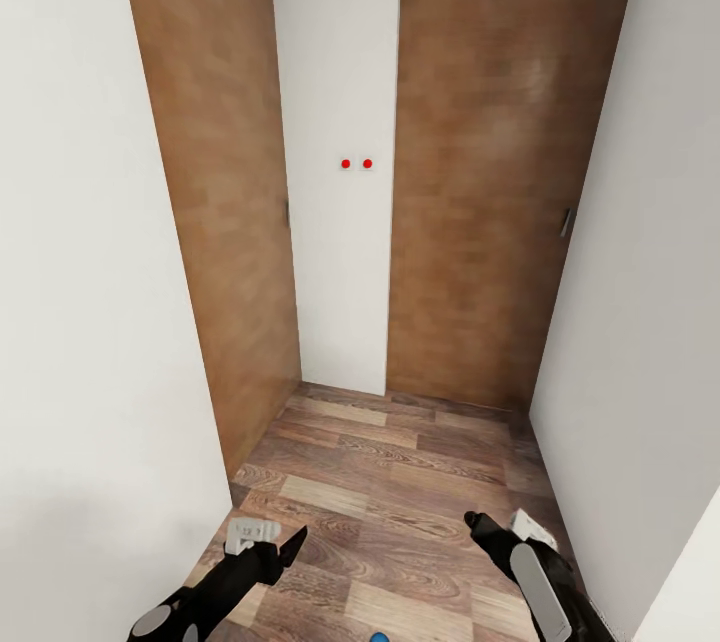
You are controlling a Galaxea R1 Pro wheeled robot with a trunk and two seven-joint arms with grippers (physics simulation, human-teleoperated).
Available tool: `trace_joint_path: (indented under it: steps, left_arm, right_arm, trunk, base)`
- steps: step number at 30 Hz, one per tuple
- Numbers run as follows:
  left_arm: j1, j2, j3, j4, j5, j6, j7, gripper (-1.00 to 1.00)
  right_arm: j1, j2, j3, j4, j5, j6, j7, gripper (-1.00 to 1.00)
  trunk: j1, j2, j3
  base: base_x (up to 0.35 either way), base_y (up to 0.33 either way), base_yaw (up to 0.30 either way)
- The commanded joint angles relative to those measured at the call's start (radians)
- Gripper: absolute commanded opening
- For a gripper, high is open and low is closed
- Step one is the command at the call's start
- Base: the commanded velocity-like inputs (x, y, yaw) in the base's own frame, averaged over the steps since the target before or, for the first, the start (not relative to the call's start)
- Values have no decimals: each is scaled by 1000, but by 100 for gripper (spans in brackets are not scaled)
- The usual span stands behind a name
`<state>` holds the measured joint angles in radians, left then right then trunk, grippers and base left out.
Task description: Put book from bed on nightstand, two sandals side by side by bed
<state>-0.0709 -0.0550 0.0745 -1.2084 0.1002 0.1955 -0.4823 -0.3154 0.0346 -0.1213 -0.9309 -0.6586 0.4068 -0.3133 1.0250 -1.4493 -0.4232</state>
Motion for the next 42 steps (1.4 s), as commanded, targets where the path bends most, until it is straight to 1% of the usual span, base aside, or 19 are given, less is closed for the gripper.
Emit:
trace_joint_path:
  steps: [1,2,5,6,7,8,11,12,13,15,22,42]
  left_arm:
    - [0,-1,3,-1,10,10,-6,100]
    - [-1,-2,3,0,10,10,-5,100]
    - [-1,-3,1,0,9,9,4,100]
    - [-1,-3,1,0,9,9,16,100]
    - [-1,-3,1,0,9,9,24,100]
    - [-1,-4,0,0,10,9,52,100]
    - [-1,-4,-2,0,11,9,86,100]
    - [0,-5,-2,-1,12,9,110,100]
    - [0,-5,-3,-1,12,9,130,100]
    - [-1,-6,-4,-2,13,9,154,100]
    - [-1,-5,-5,-4,13,10,169,100]
    - [-1,-5,-5,-6,11,10,167,100]
  right_arm:
    - [-1,3,-2,8,-11,-6,-7,100]
    - [-1,4,-2,18,-13,-12,-8,100]
    - [-1,8,-2,57,-57,-26,-8,100]
    - [-1,9,-3,75,-109,-28,-8,100]
    - [-1,10,-3,85,-141,-27,-9,100]
    - [-1,11,-1,119,-255,-21,-10,100]
    - [-1,11,0,144,-358,-17,-10,100]
    - [-1,11,1,154,-406,-15,-11,100]
    - [-1,11,1,160,-436,-13,-11,100]
    - [-1,11,2,167,-469,-10,-11,100]
    - [-1,11,3,172,-489,-8,-10,100]
    - [-1,11,3,173,-493,-9,-9,100]
  trunk:
    - [0,-1,-1]
    - [0,-1,-1]
    - [0,-1,-1]
    - [0,-1,-1]
    - [0,-1,-1]
    - [0,-1,-1]
    - [0,-1,-1]
    - [0,-1,-1]
    - [0,-1,-1]
    - [0,-1,-1]
    - [0,-1,-1]
    - [77,-141,-64]
  base:
    - [0,0,0]
    - [0,0,0]
    - [0,0,0]
    - [0,0,0]
    - [0,0,0]
    - [0,0,0]
    - [0,0,0]
    - [0,0,0]
    - [0,0,0]
    - [0,0,0]
    - [0,0,0]
    - [0,0,0]
